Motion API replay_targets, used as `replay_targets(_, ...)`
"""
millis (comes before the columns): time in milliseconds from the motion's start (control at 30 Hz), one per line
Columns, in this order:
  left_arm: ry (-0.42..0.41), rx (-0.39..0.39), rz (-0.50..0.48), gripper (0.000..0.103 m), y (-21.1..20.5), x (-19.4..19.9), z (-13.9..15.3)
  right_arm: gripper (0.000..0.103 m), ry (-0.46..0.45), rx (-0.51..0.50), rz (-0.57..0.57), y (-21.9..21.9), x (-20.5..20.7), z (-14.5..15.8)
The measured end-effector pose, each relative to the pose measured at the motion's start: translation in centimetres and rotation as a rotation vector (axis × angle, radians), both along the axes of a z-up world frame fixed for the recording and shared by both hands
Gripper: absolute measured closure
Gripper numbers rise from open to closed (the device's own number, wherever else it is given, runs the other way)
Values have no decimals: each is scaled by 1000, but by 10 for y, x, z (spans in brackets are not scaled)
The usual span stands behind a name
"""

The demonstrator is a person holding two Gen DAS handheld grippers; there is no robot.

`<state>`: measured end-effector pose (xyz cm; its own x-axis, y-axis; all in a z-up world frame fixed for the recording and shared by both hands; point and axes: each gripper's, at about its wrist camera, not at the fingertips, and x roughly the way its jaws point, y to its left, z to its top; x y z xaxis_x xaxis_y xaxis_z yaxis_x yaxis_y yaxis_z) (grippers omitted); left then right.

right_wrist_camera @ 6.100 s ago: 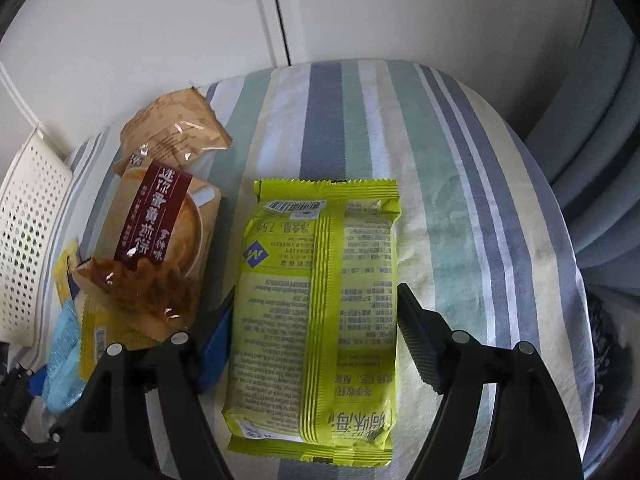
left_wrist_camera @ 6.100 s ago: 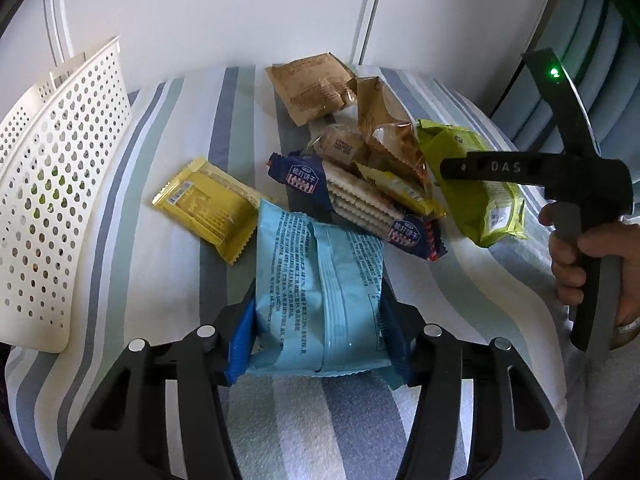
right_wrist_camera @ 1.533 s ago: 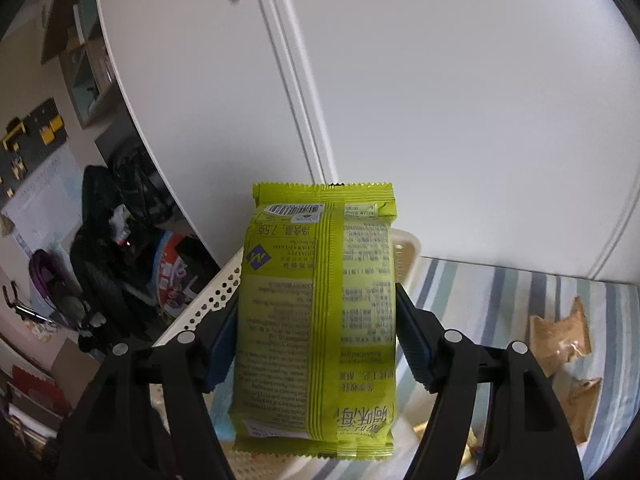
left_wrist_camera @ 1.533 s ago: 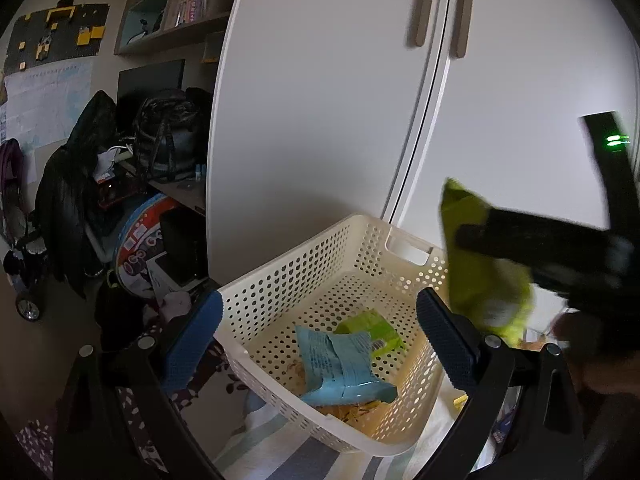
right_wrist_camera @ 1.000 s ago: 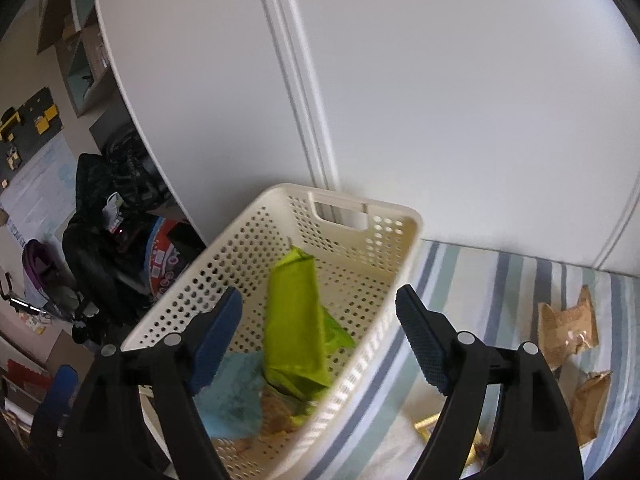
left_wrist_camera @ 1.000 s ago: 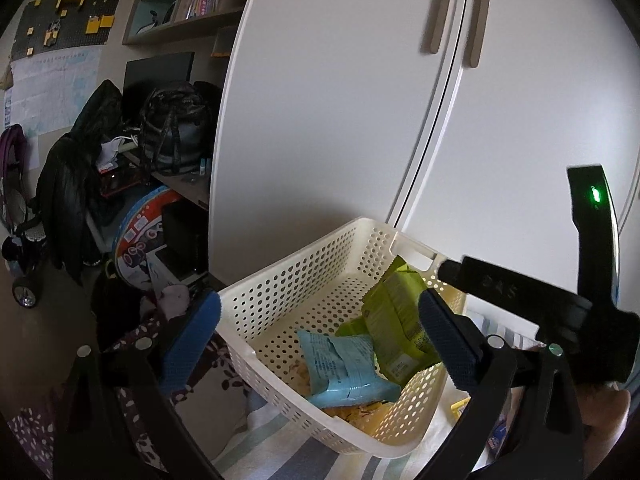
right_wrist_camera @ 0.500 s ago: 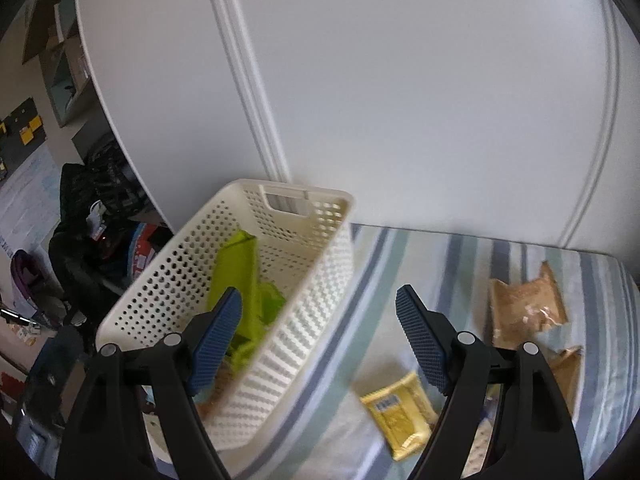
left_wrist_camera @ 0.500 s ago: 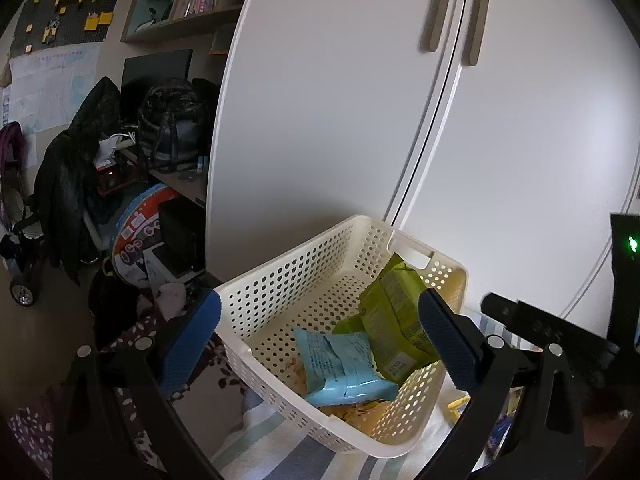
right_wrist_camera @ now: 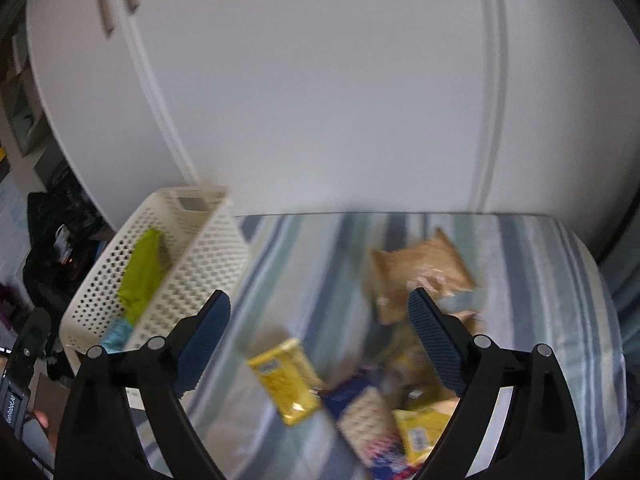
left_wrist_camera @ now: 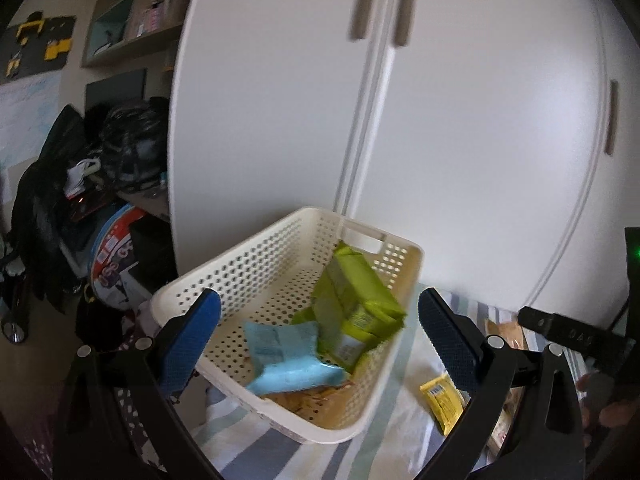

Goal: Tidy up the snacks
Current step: 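Lower the right gripper onto the brown cookie bag with red label and close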

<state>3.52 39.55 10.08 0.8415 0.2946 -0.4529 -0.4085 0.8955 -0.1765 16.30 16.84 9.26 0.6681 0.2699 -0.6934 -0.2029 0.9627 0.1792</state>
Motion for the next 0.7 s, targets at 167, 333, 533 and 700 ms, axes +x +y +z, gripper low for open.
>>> replay_targets(167, 9, -5, -78, 3, -19, 5, -3, 13, 13, -14, -67, -40, -5, -5)
replay_targets(333, 19, 25, -128, 3, -37, 10, -5, 13, 68, 12, -149, -82, -4, -22)
replay_targets(533, 33, 73, -201, 3, -62, 15, -9, 13, 138, 48, -205, -112, 0, -49)
replay_targets(700, 62, 51, -289, 3, -76, 21, -16, 13, 219, 120, -231, -124, 11, -78)
